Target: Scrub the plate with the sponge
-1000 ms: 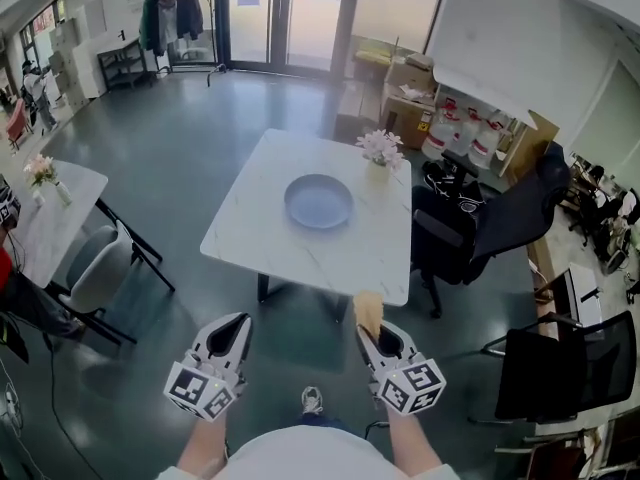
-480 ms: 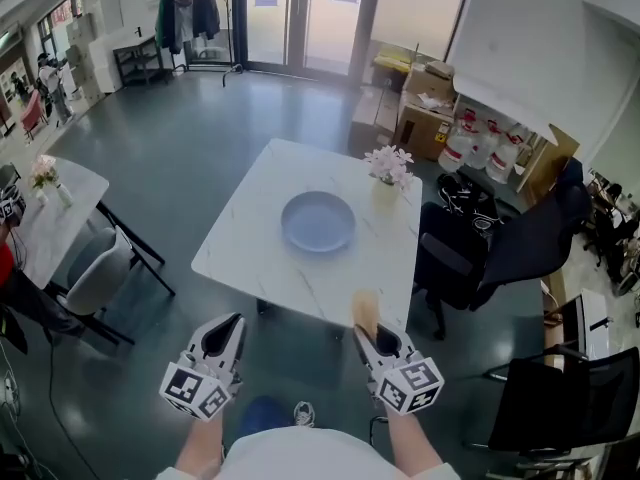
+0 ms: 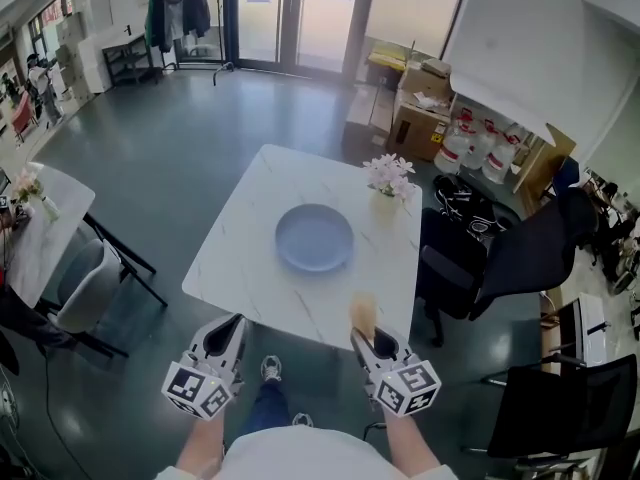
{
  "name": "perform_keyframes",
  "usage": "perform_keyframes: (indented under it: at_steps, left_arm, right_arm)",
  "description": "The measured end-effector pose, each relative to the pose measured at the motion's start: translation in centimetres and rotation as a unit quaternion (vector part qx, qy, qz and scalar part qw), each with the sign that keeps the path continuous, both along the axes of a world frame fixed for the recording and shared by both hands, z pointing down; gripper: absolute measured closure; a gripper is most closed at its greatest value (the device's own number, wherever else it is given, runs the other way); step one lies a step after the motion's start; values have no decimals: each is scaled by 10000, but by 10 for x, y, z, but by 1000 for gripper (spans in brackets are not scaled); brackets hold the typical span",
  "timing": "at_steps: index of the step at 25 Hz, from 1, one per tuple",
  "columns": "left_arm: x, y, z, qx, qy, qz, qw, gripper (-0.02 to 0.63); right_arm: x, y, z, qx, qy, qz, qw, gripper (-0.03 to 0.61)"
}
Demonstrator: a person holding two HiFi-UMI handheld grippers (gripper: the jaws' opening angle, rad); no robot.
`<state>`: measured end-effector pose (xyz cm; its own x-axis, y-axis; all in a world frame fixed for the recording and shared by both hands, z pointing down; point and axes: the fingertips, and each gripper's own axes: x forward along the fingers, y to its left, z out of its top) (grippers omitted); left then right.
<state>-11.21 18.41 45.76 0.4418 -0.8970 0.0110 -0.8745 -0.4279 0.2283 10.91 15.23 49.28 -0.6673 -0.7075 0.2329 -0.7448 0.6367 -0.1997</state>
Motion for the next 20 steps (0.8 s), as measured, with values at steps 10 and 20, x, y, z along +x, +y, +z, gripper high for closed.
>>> perform_keyframes:
  at_steps: [10,20]
  left_arm:
    - [-29,-111,-3,-70,15,485,9988,574]
    - [-49,-199,-1,-119,38,988,9950,574]
  right_arm:
    - [-41,-93,-7,-23,35,314,9995,460]
    - [-68,-163,-6,-92,86,699,9975,460]
